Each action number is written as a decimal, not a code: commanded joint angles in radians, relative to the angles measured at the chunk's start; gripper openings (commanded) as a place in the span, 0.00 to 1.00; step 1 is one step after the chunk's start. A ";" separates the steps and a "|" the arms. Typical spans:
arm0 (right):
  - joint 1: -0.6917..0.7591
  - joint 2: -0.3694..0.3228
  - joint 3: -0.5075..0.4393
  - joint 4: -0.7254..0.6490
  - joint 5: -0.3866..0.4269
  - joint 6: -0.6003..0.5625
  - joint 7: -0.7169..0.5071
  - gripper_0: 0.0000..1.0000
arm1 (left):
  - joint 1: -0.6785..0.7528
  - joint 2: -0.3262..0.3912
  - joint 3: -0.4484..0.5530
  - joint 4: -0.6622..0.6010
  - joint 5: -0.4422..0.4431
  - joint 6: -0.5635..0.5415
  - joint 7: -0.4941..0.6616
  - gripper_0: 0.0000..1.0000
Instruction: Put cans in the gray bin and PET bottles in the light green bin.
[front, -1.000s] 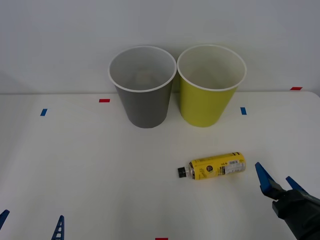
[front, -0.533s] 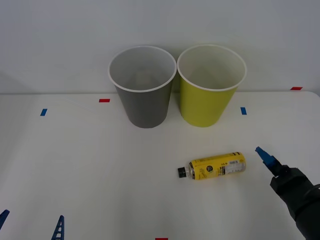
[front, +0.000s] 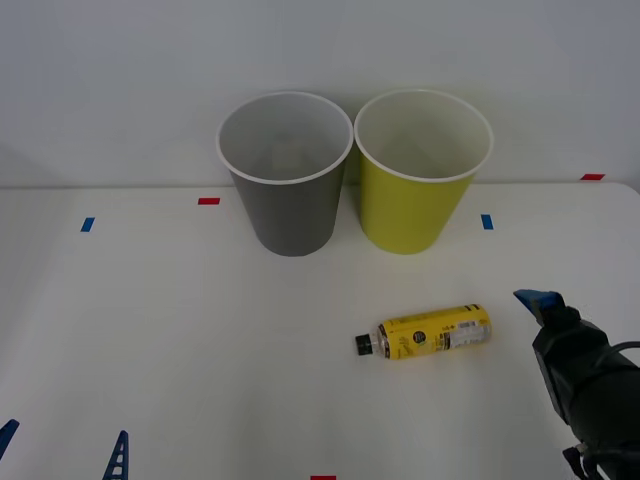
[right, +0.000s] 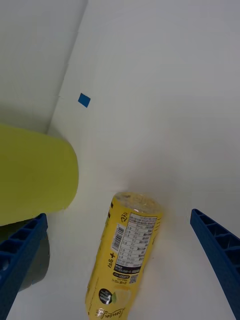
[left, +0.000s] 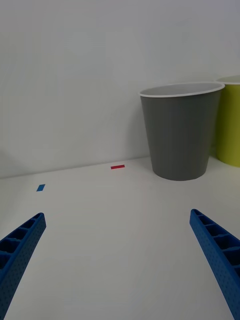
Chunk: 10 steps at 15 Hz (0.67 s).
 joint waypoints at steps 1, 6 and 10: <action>-0.086 -0.019 0.056 -0.008 -0.019 0.090 -0.165 1.00 | 0.000 0.000 0.000 0.000 0.000 0.000 0.000 1.00; -0.198 -0.057 0.061 0.041 -0.035 0.216 -0.331 1.00 | 0.000 0.000 0.000 0.000 0.000 0.000 0.000 1.00; -0.264 -0.105 0.090 0.099 -0.095 0.268 -0.454 1.00 | 0.000 0.000 0.000 0.000 0.000 0.000 0.000 1.00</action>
